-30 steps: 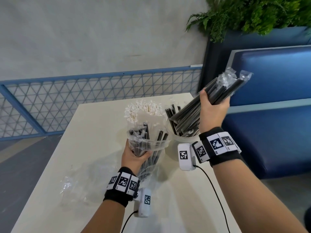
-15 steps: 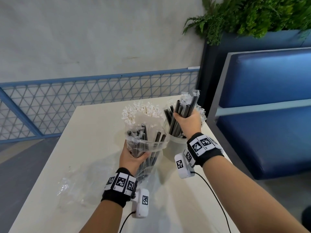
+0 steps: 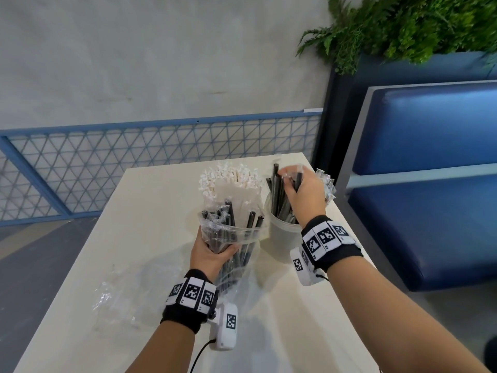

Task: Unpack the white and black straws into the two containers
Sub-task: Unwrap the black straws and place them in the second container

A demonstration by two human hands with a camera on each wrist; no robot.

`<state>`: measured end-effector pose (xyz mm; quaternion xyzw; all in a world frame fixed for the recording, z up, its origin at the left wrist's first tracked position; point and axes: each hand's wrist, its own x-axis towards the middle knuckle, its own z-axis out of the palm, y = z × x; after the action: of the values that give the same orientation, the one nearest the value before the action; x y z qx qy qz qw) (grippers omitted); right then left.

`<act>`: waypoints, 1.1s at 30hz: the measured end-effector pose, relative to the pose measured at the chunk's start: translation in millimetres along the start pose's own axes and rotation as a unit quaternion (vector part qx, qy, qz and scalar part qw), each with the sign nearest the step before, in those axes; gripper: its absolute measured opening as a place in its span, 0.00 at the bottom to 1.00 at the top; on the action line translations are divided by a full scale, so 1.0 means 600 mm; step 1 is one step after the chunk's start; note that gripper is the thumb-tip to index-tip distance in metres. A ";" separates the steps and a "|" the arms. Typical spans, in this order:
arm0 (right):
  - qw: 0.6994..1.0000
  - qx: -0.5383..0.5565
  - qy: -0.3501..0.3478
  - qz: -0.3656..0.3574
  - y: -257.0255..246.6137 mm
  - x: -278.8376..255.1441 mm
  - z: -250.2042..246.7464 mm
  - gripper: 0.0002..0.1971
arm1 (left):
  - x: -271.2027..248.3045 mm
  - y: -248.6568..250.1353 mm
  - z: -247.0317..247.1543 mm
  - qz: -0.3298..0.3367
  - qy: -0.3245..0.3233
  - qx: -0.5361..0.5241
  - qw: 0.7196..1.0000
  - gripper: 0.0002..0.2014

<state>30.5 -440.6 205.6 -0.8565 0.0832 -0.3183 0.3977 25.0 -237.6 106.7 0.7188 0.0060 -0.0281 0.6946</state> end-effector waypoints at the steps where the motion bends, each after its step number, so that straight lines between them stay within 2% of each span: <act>1: 1.000 -0.004 -0.019 0.022 0.010 -0.004 0.005 0.08 | 0.000 -0.001 -0.001 -0.002 0.002 -0.002 1.000 0.36; 3: 0.999 0.000 -0.036 0.036 0.020 -0.009 0.009 0.08 | 0.000 -0.002 -0.002 -0.001 0.002 0.002 1.000 0.36; 5: 0.998 -0.041 -0.053 0.009 0.025 -0.008 0.008 0.09 | 0.000 -0.004 -0.004 0.002 0.002 0.008 1.000 0.36; 6: 0.994 -0.100 -0.046 -0.012 0.025 -0.009 0.006 0.11 | 0.000 -0.004 -0.004 0.001 0.003 0.005 1.000 0.36; 8: 0.980 -0.196 0.028 -0.029 0.030 -0.013 -0.002 0.19 | -0.001 -0.004 -0.007 -0.001 0.006 -0.002 1.000 0.35; 10: 0.978 -0.192 0.079 0.021 0.035 -0.021 -0.016 0.30 | 0.000 -0.007 -0.009 -0.003 0.008 -0.005 1.000 0.35; 12: 0.989 -0.117 0.031 0.089 0.047 -0.023 -0.025 0.35 | 0.001 -0.009 -0.011 -0.010 0.007 0.000 1.000 0.34; 14: 0.991 -0.052 -0.029 0.121 0.059 -0.022 -0.022 0.32 | 0.001 -0.009 -0.012 -0.015 0.005 0.001 1.000 0.33; 19: 0.994 -0.051 -0.034 0.086 0.059 -0.011 -0.014 0.20 | -0.001 -0.004 -0.009 -0.019 0.001 -0.003 1.000 0.36; 22: 0.997 -0.045 -0.039 0.052 0.046 0.001 -0.018 0.17 | -0.003 -0.001 -0.010 -0.023 0.000 -0.003 1.000 0.37; 25: 0.999 -0.019 -0.031 0.040 0.039 0.006 -0.024 0.17 | -0.004 -0.001 -0.008 -0.022 0.000 -0.006 1.000 0.39; 28: 0.997 -0.005 -0.051 0.052 0.034 0.005 -0.033 0.24 | -0.005 0.000 -0.009 -0.024 0.000 -0.006 1.000 0.42; 30: 0.999 0.005 -0.003 0.034 0.025 -0.003 -0.038 0.27 | -0.005 -0.002 -0.010 -0.024 0.001 -0.012 1.000 0.43; 33: 0.981 0.035 0.175 -0.073 -0.004 -0.027 -0.043 0.20 | -0.003 -0.004 -0.010 -0.021 -0.004 -0.017 1.000 0.46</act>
<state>1.7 -448.9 212.0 -0.7767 0.0777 -0.4944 0.3824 23.1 -231.2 104.6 0.7065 0.0187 -0.0457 0.7060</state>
